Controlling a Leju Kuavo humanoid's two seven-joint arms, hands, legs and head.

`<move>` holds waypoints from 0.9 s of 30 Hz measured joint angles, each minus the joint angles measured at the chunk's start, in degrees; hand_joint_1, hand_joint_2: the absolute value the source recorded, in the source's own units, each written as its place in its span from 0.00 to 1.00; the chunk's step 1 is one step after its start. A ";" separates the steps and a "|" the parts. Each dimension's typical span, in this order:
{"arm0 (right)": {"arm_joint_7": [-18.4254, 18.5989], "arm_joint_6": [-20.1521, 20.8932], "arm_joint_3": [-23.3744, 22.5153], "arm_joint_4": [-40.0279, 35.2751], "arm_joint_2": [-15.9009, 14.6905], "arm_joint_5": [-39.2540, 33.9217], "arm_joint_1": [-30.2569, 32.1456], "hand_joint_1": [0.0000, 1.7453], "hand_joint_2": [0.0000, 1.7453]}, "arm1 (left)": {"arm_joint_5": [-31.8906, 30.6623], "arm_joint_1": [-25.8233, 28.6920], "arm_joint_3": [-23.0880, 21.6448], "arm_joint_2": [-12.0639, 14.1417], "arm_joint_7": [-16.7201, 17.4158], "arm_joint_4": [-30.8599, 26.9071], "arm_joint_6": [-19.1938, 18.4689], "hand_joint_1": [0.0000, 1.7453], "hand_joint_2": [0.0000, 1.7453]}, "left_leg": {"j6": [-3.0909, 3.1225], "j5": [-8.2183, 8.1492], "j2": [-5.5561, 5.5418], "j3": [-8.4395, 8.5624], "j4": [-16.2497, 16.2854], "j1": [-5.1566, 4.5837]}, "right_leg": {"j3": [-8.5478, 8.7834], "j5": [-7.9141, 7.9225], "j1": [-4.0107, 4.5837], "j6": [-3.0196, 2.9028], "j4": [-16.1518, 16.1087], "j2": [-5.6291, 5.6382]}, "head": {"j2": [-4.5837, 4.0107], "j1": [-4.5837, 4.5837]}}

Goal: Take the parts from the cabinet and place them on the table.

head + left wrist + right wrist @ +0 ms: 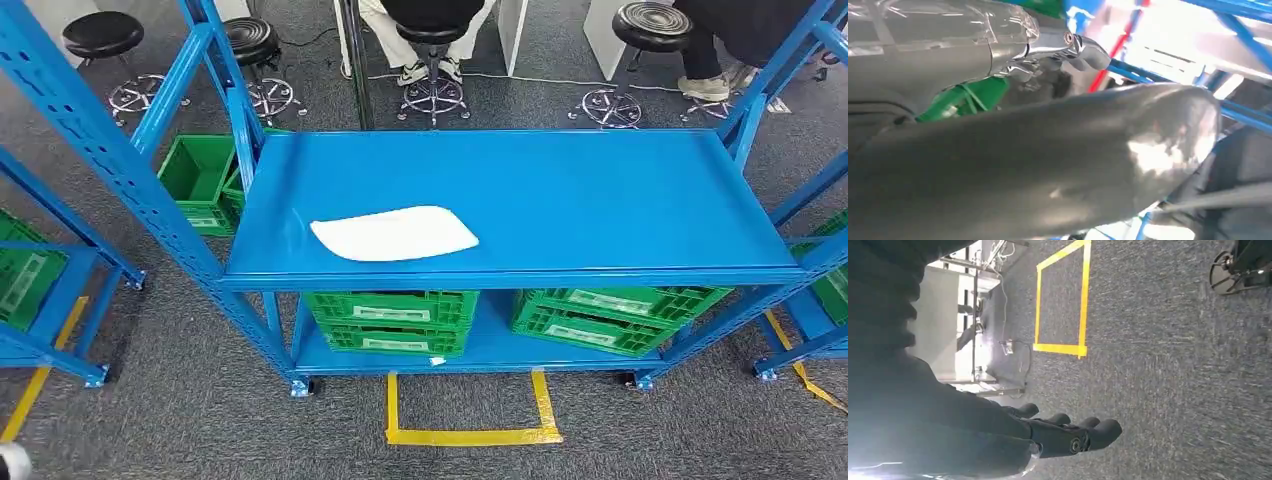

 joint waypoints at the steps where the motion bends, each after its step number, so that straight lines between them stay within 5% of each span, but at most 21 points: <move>1: 0.00 0.00 0.00 0.00 0.00 0.02 0.01 0.00 1.00 | -0.41 -0.75 0.30 0.17 0.69 -1.13 0.00 0.00 0.00 | 0.00 0.00 0.00 0.01 0.00 0.00 | 0.00 0.00 0.00 0.00 0.00 0.00 | 0.00 0.04; 27: -0.77 0.17 -0.02 0.00 0.02 0.00 -0.02 0.00 1.00 | -6.56 -9.01 -0.02 2.64 5.40 -14.49 -0.04 0.00 0.00 | 0.00 0.00 -0.28 0.04 0.01 -0.01 | 0.02 0.00 -0.01 0.00 -0.01 -0.02 | 0.00 0.04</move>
